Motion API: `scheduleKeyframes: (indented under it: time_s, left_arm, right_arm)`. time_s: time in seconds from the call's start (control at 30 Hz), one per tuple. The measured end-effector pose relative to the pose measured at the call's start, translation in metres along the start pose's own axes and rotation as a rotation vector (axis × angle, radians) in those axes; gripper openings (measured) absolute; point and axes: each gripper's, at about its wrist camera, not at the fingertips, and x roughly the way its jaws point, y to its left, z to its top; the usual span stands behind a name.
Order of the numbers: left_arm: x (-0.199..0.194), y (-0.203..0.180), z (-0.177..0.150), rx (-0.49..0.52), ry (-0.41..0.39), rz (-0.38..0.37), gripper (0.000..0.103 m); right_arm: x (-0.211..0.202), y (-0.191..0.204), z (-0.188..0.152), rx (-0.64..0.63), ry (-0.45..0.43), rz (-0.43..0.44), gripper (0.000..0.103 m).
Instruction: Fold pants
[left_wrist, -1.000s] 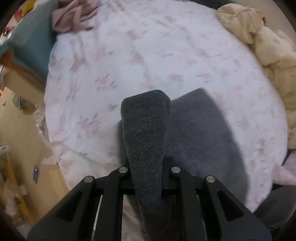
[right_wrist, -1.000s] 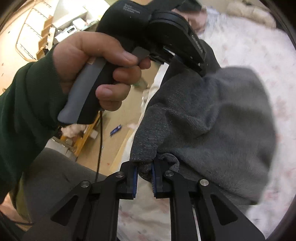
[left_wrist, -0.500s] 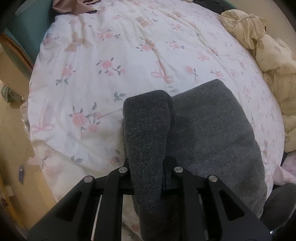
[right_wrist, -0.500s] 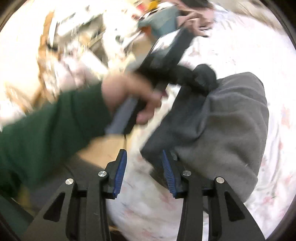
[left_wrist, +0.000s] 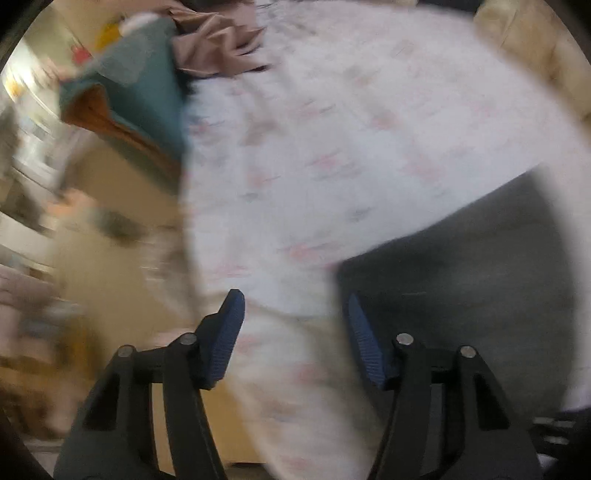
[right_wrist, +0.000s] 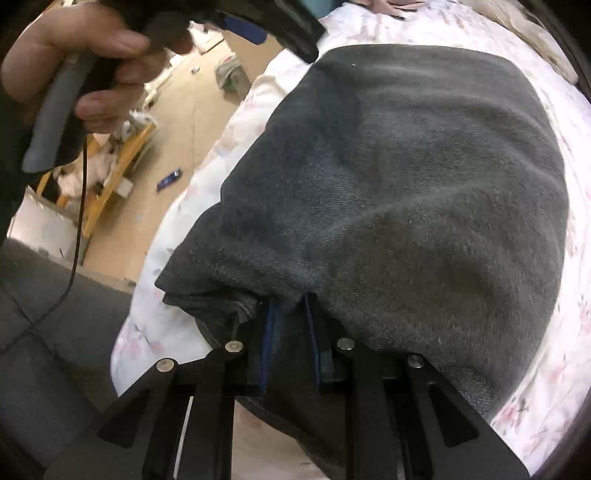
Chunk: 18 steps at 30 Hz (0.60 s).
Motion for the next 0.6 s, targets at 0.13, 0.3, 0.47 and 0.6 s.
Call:
scheduleKeyframes:
  time_s: [0.13, 0.3, 0.47, 0.6]
  left_arm:
    - [0.001, -0.026, -0.004, 0.019, 0.064, -0.199, 0.054]
    - [0.050, -0.058, -0.029, 0.173, 0.215, -0.095, 0.059]
    - [0.057, -0.054, -0.025, 0.149, 0.252, -0.085, 0.068]
    - [0.059, -0.057, -0.022, 0.165, 0.250, -0.069, 0.073]
  right_arm:
    - [-0.018, -0.004, -0.009, 0.044, -0.044, 0.079, 0.020]
    - [-0.057, -0.013, -0.039, 0.161, -0.084, 0.220, 0.020]
    - [-0.122, -0.070, -0.094, 0.454, -0.330, 0.213, 0.028]
    - [-0.107, -0.121, -0.128, 0.752, -0.318, 0.270, 0.071]
